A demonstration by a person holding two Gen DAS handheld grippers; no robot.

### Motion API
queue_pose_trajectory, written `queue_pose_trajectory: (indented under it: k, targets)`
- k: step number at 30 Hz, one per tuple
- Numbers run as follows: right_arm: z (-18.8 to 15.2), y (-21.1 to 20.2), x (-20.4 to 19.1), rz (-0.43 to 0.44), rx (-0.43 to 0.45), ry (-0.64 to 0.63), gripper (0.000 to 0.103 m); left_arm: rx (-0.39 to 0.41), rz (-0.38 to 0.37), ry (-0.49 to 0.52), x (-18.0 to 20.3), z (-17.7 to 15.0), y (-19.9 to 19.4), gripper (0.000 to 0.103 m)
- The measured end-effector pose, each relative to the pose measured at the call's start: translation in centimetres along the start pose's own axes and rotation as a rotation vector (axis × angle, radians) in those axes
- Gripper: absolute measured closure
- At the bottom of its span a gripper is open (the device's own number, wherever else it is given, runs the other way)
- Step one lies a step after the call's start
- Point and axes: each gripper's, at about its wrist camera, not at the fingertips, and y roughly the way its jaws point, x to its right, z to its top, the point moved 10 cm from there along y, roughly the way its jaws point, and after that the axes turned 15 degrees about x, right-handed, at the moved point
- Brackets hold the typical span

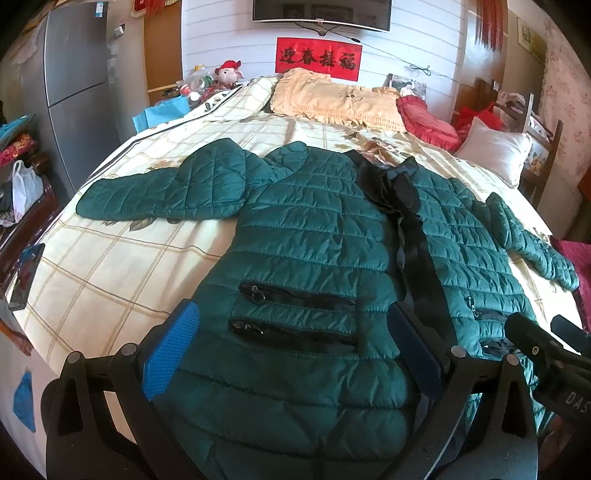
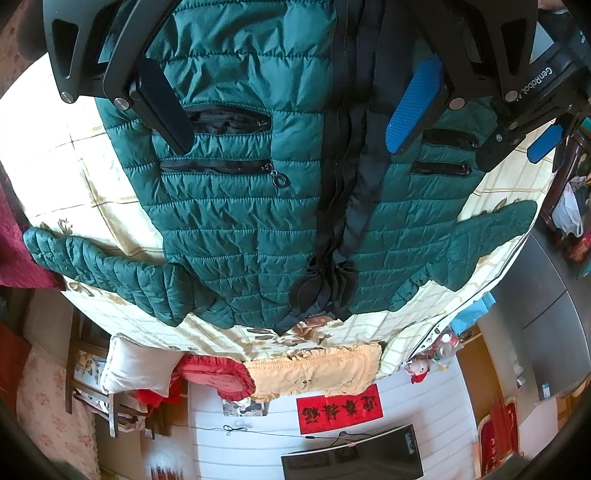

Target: Fold large clothes

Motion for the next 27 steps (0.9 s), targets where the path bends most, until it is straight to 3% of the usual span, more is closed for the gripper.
queue_pose_trajectory:
  k: [18,27]
  targets:
    - [0.5,2.2,-0.4,-0.012,-0.011,-0.027,0.0,-0.066,0.036,-0.002,-1.5,0.0,1.5,0.001]
    - [0.9,3.7,-0.3,-0.024,-0.014,-0.048,0.0,-0.093,0.069,-0.083,-6.6,2.4,3.0,0.001]
